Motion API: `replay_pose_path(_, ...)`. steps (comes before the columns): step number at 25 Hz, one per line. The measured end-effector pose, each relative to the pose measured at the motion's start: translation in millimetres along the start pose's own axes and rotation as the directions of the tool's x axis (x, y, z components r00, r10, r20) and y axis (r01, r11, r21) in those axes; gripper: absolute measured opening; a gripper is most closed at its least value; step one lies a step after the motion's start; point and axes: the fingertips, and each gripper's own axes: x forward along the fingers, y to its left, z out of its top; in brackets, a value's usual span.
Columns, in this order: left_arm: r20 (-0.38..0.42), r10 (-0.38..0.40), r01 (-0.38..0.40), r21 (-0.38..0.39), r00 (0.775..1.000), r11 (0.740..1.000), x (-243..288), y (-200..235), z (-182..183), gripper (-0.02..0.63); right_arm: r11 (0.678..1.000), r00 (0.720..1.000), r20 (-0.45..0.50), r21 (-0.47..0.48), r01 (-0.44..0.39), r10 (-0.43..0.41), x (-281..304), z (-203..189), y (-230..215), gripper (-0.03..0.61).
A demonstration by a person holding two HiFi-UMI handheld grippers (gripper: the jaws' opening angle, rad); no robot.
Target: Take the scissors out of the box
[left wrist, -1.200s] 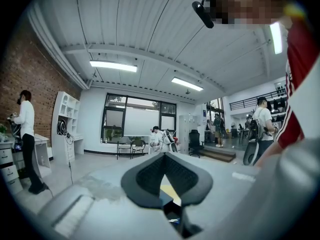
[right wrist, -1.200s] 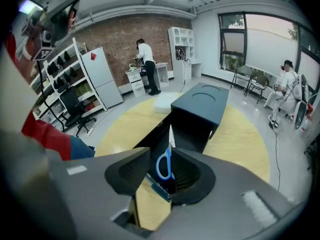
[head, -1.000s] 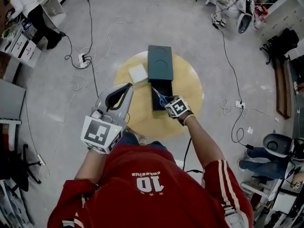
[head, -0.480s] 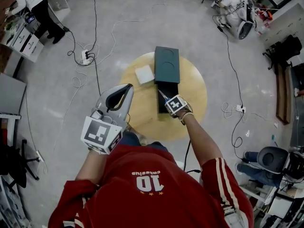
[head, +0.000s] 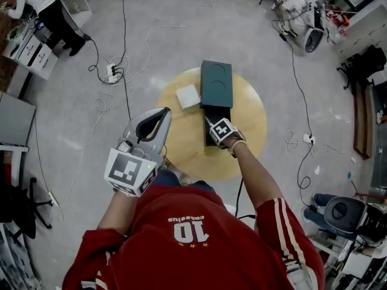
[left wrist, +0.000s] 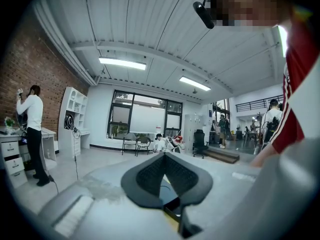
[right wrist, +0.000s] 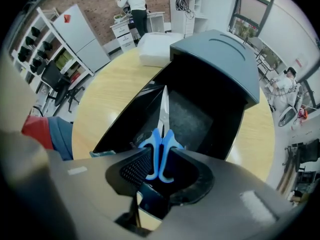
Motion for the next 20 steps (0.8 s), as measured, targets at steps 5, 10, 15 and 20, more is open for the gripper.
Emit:
replay_pose_path(5, -0.002, 0.017, -0.017, -0.006, 1.000, 1.000, -4.6, 1.6, -1.3, 0.003, 0.999, 1.000, -0.003, 0.016, -0.028, 0.028, -1.6, -3.0, 0.5, 0.097)
replay_pose_path(10, 0.002, 0.016, -0.016, -0.003, 1.000, 1.000, -9.0, 3.5, -1.0, 0.003, 0.994, 0.997, 0.043, 0.089, -0.069, 0.066, -3.6, -0.3, 2.4, 0.091)
replay_pose_path(15, 0.006, 0.005, -0.005, 0.002, 1.000, 1.000, -8.4, -5.2, 5.1, 0.003, 0.989, 0.993, 0.104, 0.130, -0.065, 0.052, -18.0, 2.1, -1.2, 0.089)
replay_pose_path(20, 0.013, -0.004, 0.004, 0.013, 1.000, 1.000, -10.8, -17.4, 8.0, 0.003, 0.988, 0.988, 0.150, 0.145, -0.052, 0.030, -30.3, -0.7, -3.9, 0.087)
